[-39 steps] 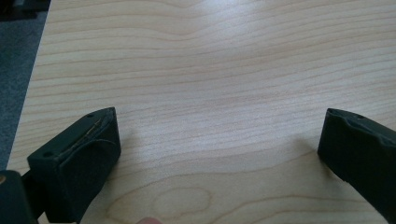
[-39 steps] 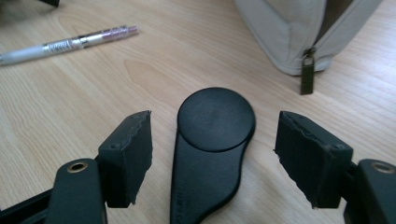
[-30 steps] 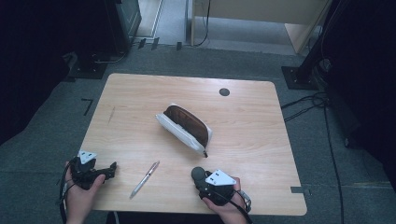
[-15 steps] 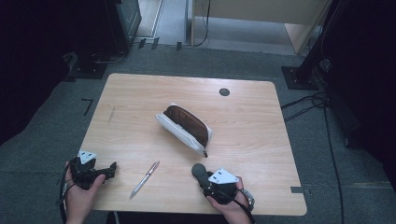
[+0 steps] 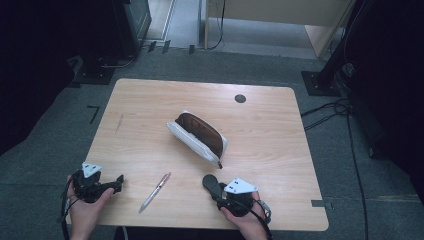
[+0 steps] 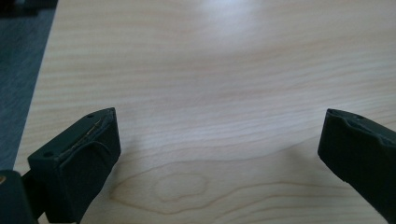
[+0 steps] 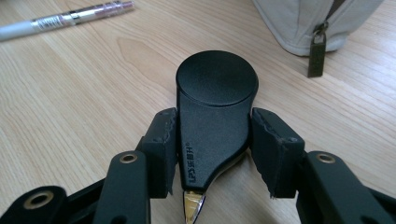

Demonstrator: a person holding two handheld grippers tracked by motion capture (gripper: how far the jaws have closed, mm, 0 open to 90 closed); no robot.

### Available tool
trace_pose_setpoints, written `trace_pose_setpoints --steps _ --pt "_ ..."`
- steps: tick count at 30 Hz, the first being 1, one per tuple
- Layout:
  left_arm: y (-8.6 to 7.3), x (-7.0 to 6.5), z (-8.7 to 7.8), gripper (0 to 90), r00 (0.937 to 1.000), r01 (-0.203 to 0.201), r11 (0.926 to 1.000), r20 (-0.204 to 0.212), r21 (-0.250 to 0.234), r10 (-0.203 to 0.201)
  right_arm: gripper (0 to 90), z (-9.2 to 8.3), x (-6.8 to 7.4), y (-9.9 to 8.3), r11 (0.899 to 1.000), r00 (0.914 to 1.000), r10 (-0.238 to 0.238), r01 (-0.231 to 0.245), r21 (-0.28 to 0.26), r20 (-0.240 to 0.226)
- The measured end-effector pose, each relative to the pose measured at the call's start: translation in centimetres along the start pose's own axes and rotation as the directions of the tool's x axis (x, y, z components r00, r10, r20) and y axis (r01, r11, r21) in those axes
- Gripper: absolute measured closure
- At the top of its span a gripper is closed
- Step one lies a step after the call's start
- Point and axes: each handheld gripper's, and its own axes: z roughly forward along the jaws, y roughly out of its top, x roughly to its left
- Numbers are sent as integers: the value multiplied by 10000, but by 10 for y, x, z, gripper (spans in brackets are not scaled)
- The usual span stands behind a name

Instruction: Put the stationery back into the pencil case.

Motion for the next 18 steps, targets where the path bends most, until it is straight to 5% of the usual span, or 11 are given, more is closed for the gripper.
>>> trace_pose_setpoints --steps 5,10,12,13,14,17,18 --pt "4 -5 -7 0 9964 -47 9994 843 -329 75 528 1 -2 1 10000 9999 84 -85 -12 -104" --pt "9 -35 -14 0 9750 -957 9929 1945 -700 1077 528 3 -5 2 9992 9987 373 -377 -111 -334" --pt "13 -47 -19 0 9610 -1194 9888 2397 -892 1377 528 3 -6 3 9989 9982 442 -447 -122 -411" --pt "13 -47 -19 0 9610 -1194 9888 2397 -892 1377 528 3 -6 3 9989 9982 442 -447 -122 -411" --pt "17 -62 -25 0 9393 -1405 9845 3004 -1045 1660 528 3 -7 3 9985 9973 524 -530 -106 -520" --pt "20 -81 -26 0 9147 -1955 9755 3401 -1009 2185 528 3 -8 2 9983 9967 555 -564 -137 -585" --pt "20 -81 -26 0 9147 -1955 9755 3401 -1009 2185 528 3 -8 3 9982 9965 576 -585 -132 -604"
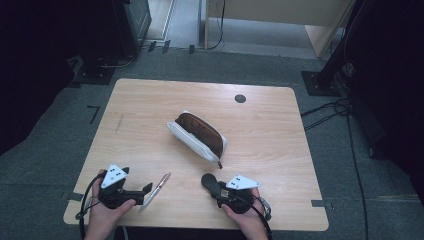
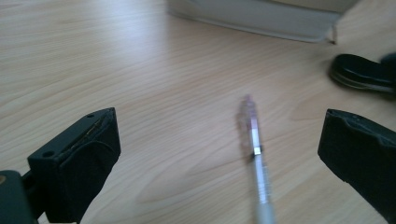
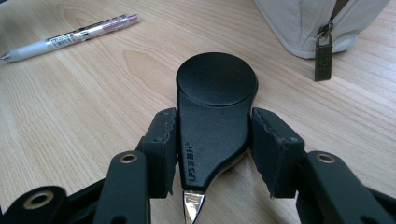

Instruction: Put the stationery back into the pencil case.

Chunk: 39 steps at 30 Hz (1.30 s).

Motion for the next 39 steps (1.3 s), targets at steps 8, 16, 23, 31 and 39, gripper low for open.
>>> trace_pose_setpoints --steps 8,16,23,31,39 --pt "9 -34 25 0 9877 -1208 9925 1023 183 1183 528 0 -1 0 9999 9993 144 -145 -15 -351" --pt "8 -62 36 80 9722 -1766 9841 1592 182 1715 528 1 -1 1 9997 9968 230 -227 46 -768" --pt "5 -80 49 155 9635 -2257 9734 1568 393 2170 528 -1 0 3 9993 9950 342 -351 -84 -938" --pt "-1 -97 59 239 9559 -2496 9668 1739 553 2368 529 -2 5 7 9991 9908 353 -381 -187 -1305" --pt "-6 -107 68 339 9502 -2925 9532 1354 766 2807 529 -4 7 9 9987 9887 408 -447 -236 -1443"
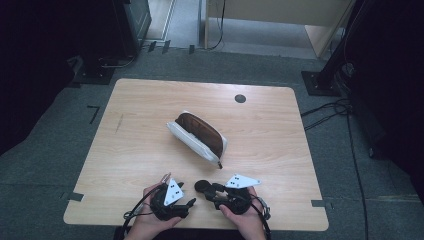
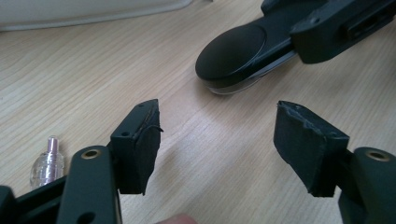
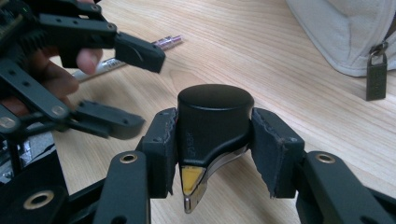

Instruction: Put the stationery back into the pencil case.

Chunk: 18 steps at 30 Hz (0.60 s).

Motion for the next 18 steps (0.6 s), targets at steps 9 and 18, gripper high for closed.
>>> trace_pose_setpoints --steps 9,18 --pt "-1 -6 10 405 9991 -336 9993 -234 148 340 529 -1 6 4 10000 9997 -59 57 -66 -227" --pt "-1 -10 10 479 9961 -830 9965 -284 47 831 529 1 10 6 10000 9989 -87 85 -43 -458"
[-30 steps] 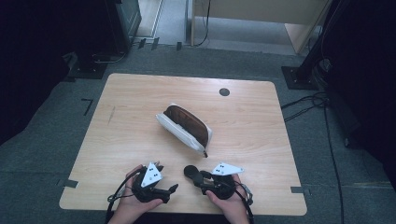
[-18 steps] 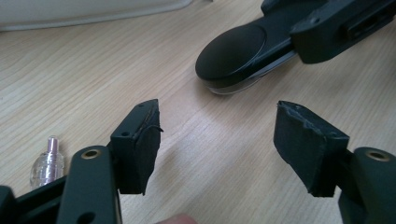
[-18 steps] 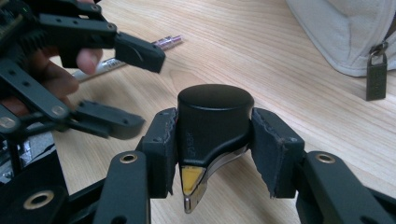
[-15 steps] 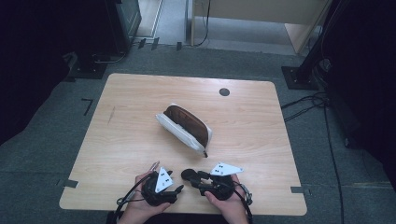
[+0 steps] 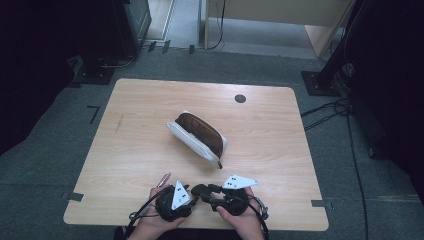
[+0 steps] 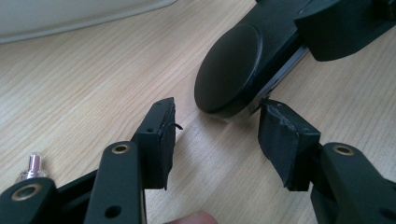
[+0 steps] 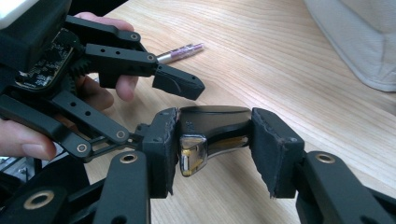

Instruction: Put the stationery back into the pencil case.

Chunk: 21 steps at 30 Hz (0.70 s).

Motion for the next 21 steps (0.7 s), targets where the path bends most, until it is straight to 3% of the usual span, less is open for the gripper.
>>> trace_pose_setpoints --steps 8,15,18,21 --pt "-2 -4 0 535 9986 -482 9986 -223 -219 477 530 0 3 3 10000 9998 -94 93 -29 -163" --pt "-3 -8 -1 641 9954 -921 9950 -282 -389 911 530 2 4 4 10000 9997 -97 97 3 -244" --pt "-4 -6 -3 734 9968 -795 9944 63 -691 802 532 0 3 5 9997 9991 -51 41 -245 -417" --pt "-4 -4 -4 748 9971 -646 9956 348 -685 671 538 0 3 6 9994 9990 -244 234 -259 -379"
